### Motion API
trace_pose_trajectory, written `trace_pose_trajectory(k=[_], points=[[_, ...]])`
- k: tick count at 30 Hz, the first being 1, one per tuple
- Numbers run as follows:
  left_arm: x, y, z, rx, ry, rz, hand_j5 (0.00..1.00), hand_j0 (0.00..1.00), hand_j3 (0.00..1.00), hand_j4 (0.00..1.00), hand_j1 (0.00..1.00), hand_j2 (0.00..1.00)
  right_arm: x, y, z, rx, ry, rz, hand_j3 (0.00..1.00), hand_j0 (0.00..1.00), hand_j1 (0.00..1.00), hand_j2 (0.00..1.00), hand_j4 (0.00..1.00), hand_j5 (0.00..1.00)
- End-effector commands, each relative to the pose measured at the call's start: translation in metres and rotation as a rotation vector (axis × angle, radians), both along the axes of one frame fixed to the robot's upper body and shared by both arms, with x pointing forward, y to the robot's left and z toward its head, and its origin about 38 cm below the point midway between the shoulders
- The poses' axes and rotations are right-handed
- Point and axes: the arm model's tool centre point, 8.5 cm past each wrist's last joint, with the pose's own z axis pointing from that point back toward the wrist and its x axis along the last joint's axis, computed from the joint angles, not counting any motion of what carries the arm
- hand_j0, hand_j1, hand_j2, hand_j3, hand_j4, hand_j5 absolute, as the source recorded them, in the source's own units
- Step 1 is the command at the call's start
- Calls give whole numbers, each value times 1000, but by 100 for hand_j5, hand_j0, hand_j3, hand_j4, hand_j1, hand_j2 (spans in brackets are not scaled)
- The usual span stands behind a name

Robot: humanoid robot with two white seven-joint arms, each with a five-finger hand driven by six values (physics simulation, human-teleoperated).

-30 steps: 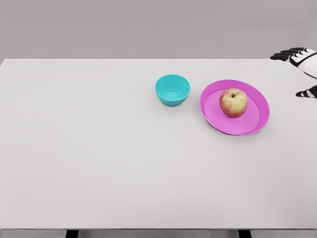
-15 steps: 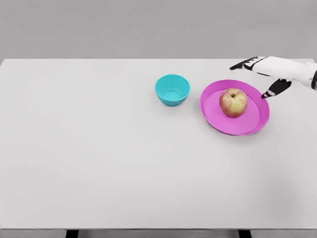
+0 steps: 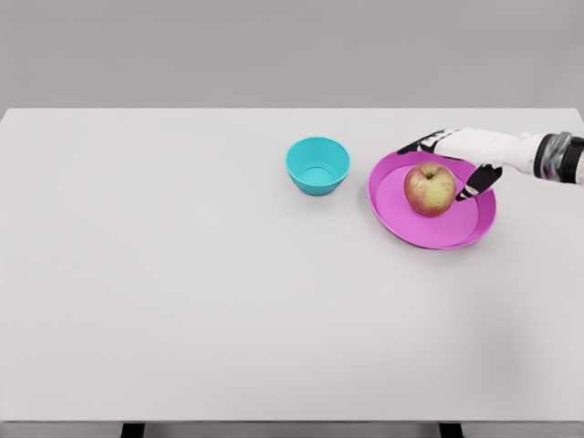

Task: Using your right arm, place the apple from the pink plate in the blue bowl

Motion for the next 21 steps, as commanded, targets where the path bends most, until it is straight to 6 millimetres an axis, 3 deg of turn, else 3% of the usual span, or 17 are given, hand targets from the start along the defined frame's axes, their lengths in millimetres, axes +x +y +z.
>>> trace_pose_trajectory(k=[1,21], points=[[-1,0,0,0,1,0,100,100,100,100,100,100,0,-1,-6,-1,18,-8,100,100,100,100,100,100],[-1,0,0,0,1,0,100,100,100,100,100,100,-1,5,-24,-30,63,2,100,100,100,100,100,100]])
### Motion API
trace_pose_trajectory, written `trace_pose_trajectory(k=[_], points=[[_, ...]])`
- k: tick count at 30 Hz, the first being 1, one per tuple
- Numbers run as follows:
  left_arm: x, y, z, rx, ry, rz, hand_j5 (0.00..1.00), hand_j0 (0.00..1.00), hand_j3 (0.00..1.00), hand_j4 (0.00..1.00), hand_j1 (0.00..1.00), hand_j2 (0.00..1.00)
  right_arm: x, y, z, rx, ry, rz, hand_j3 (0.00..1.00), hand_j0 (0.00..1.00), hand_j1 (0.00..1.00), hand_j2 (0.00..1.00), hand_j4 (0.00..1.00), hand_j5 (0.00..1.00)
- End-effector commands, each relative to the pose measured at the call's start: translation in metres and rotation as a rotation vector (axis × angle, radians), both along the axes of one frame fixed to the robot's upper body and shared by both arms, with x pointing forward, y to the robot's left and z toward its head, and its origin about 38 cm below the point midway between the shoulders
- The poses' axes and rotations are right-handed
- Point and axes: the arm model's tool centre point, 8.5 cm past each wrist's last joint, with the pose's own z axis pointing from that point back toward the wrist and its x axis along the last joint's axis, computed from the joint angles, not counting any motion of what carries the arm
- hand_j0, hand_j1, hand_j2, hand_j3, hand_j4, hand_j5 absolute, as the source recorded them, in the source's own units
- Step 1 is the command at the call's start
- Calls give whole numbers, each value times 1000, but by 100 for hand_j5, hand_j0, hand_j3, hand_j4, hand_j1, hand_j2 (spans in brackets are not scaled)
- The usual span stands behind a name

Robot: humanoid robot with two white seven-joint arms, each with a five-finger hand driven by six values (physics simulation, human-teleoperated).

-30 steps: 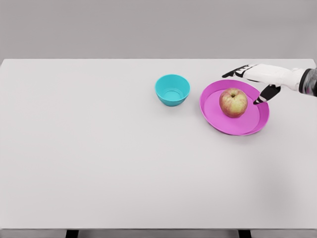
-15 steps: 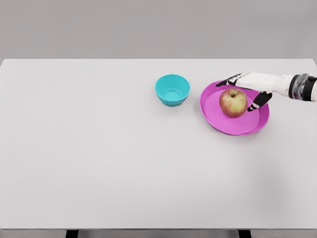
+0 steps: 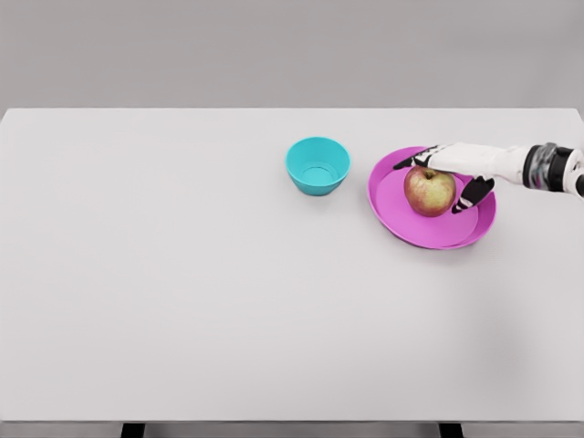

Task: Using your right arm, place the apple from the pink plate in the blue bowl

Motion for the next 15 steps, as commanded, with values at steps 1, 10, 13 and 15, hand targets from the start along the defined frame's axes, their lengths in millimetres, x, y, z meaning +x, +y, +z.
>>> trace_pose_trajectory(k=[1,10,13,15], points=[[1,0,0,0,-2,0,100,100,100,100,100,100,0,0,-1,3,5,-1,100,100,100,100,100,100],[0,0,0,0,0,0,100,100,100,100,100,100,0,0,1,-1,0,1,49,49,49,49,49,49],[1,0,0,0,-2,0,100,100,100,100,100,100,0,-1,2,-1,-4,-1,49,49,49,49,49,49],[1,0,0,0,-2,0,100,100,100,100,100,100,3,-2,9,1,-19,-3,50,50,50,50,50,50]])
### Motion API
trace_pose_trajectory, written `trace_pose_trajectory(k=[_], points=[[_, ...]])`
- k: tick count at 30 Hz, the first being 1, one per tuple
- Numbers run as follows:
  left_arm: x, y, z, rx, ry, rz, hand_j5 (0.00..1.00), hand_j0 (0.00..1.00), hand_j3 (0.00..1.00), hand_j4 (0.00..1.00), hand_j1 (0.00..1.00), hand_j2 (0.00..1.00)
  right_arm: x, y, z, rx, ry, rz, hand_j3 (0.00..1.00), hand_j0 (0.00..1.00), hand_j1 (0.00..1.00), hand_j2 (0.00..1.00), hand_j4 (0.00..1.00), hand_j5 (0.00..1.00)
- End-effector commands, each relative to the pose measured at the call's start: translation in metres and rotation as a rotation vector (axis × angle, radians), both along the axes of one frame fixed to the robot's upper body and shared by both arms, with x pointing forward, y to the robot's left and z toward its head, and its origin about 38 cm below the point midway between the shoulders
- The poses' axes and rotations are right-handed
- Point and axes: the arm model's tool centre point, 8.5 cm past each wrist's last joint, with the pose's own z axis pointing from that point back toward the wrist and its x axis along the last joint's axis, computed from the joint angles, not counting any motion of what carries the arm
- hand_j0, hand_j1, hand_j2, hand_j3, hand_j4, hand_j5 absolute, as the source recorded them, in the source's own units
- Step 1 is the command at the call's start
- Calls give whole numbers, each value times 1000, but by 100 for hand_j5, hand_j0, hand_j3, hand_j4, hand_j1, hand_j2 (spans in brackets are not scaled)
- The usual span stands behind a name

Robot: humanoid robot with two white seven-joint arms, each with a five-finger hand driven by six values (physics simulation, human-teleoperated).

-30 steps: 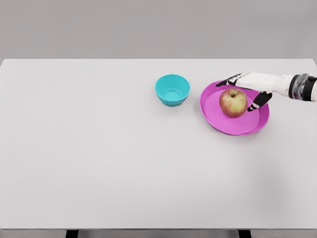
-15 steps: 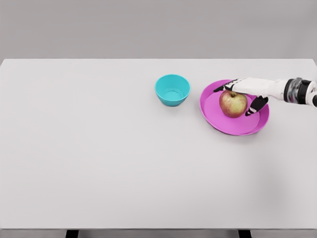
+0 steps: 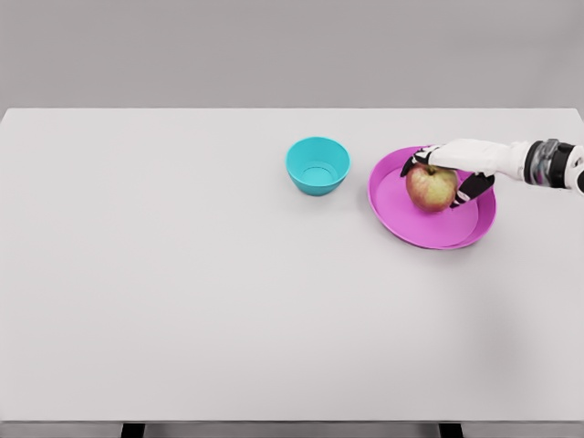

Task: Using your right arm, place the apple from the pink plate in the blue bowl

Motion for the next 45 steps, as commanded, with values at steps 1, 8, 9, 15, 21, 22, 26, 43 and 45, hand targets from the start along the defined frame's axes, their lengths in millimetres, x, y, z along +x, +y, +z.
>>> trace_pose_trajectory(k=[1,8,9,15,21,22,26,43,45], points=[[0,0,0,0,0,0,100,100,100,100,100,100,0,-2,3,5,-5,-6,50,50,50,50,50,50],[0,0,0,0,0,0,100,100,100,100,100,100,5,-5,20,14,-41,-13,50,50,50,50,50,50],[0,0,0,0,0,0,100,100,100,100,100,100,6,-5,23,14,-47,-13,50,50,50,50,50,50],[0,0,0,0,0,0,100,100,100,100,100,100,15,4,43,24,-88,1,50,50,50,50,50,50],[-1,0,0,0,1,0,100,100,100,100,100,100,24,28,55,54,-116,37,50,50,50,50,50,50],[0,0,0,0,0,0,100,100,100,100,100,100,26,33,56,57,-120,44,50,50,50,50,50,50],[-1,0,0,0,1,0,100,100,100,100,100,100,31,58,55,56,-127,81,50,50,50,50,50,50],[-1,0,0,0,1,2,100,100,100,100,100,100,52,134,60,34,-154,163,50,50,50,50,50,50],[-1,0,0,0,1,0,100,100,100,100,100,100,52,139,57,33,-148,165,50,50,50,50,50,50]])
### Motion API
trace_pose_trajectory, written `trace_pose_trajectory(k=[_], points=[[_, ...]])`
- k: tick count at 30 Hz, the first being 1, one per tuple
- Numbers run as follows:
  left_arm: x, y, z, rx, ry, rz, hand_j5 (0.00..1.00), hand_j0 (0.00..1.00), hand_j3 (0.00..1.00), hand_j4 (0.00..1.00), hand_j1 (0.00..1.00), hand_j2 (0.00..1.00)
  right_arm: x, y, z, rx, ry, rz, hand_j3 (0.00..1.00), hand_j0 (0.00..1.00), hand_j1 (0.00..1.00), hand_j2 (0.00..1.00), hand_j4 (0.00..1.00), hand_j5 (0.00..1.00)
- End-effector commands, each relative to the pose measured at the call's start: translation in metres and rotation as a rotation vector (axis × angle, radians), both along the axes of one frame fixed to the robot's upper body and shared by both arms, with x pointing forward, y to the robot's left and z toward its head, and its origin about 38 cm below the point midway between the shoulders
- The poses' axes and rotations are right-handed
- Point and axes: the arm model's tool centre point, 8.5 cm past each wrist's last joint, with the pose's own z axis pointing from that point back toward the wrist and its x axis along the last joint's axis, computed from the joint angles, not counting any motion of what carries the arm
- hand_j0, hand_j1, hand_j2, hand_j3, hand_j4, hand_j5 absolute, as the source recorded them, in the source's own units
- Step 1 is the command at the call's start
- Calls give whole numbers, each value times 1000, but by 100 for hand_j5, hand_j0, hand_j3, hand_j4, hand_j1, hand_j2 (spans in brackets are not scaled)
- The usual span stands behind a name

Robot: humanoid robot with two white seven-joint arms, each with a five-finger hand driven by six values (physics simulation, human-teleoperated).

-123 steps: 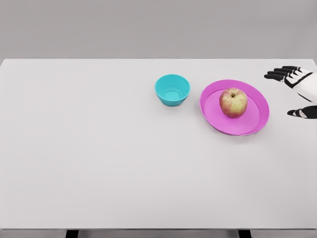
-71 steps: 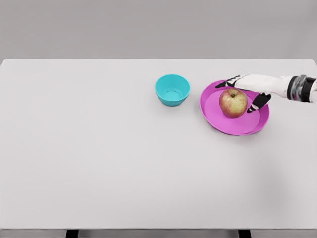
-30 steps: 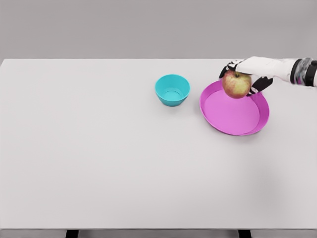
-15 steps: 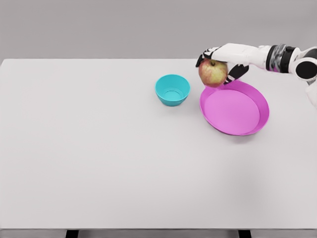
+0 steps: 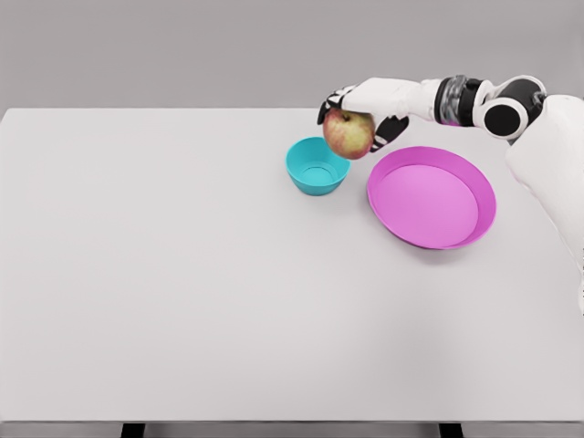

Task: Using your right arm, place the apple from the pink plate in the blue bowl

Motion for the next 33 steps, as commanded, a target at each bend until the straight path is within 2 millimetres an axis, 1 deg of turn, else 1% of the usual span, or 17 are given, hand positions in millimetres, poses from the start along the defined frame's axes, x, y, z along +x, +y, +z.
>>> trace_pose_trajectory(k=[1,2,4,7,13,15,25,26,28,31,32,33], points=[[1,0,0,0,-2,0,100,100,100,100,100,100,1,9,-3,0,5,6,50,50,50,50,50,50],[0,0,0,0,0,0,100,100,100,100,100,100,1,13,-4,-1,6,11,50,50,50,50,50,50],[1,0,0,0,-2,0,100,100,100,100,100,100,2,16,-4,-14,2,12,51,51,51,51,51,51],[1,0,0,0,-2,0,100,100,100,100,100,100,6,30,-6,-26,7,19,51,51,51,51,51,51],[0,0,0,0,0,0,100,100,100,100,100,100,6,44,-12,-32,20,31,51,51,51,51,51,51],[0,0,0,0,0,0,100,100,100,100,100,100,7,44,-20,-40,41,20,51,51,51,51,51,51],[1,0,0,0,-2,0,100,100,100,100,100,100,9,43,-25,-53,53,9,52,52,52,52,52,52],[0,0,0,0,0,0,100,100,100,100,100,100,9,49,-25,-48,54,19,52,52,52,52,52,52],[1,0,0,0,-2,0,100,100,100,100,100,100,9,48,-29,-51,64,13,52,52,52,52,52,52],[1,0,0,0,-2,0,100,100,100,100,100,100,9,48,-28,-51,63,13,52,52,52,52,52,52],[0,0,0,0,0,0,100,100,100,100,100,100,9,48,-28,-51,64,12,57,57,57,57,57,57],[1,0,0,0,-2,0,100,100,100,100,100,100,10,48,-28,-51,65,9,89,89,89,89,89,89]])
